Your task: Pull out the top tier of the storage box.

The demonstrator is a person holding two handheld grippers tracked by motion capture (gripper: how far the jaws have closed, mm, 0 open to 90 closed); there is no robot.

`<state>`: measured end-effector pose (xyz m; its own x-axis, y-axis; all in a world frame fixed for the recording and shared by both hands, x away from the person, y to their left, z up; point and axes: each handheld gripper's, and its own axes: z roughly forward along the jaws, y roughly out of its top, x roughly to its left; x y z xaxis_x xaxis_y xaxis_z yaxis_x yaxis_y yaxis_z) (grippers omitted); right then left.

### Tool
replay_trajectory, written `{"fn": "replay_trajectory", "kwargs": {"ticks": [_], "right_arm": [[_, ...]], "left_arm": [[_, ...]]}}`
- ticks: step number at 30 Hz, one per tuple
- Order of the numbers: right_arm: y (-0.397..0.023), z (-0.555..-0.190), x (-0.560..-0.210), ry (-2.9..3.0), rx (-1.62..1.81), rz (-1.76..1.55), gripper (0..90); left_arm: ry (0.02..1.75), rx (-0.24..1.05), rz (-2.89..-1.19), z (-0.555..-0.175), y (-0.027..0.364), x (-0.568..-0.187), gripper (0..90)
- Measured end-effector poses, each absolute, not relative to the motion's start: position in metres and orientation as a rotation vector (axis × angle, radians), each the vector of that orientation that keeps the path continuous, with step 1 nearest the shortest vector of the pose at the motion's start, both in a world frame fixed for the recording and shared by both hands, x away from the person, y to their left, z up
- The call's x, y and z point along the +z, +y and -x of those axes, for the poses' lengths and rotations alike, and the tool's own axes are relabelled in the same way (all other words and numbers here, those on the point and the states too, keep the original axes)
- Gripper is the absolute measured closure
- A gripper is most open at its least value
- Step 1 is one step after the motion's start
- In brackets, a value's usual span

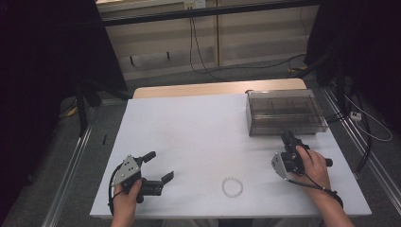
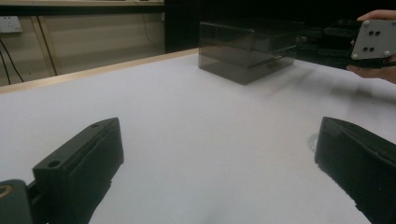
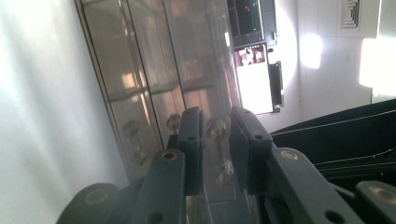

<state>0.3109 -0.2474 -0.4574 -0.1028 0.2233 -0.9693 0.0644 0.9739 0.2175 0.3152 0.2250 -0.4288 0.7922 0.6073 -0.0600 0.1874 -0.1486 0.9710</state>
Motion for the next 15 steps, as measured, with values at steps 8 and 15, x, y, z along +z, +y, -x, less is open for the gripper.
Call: {"fn": "replay_trajectory", "kwargs": {"ticks": [8, 15], "right_arm": [[-0.239, -0.305, -0.456, 1.640, 0.310, -0.379, 65.5], [-0.238, -0.300, -0.452, 1.595, 0.458, -0.535, 57.2]], "left_arm": [[0.624, 0.410, -1.710, -0.315, 0.226, -0.428, 1.6], [0.624, 0.408, -1.708, -0.315, 0.225, -0.427, 1.6]]}}
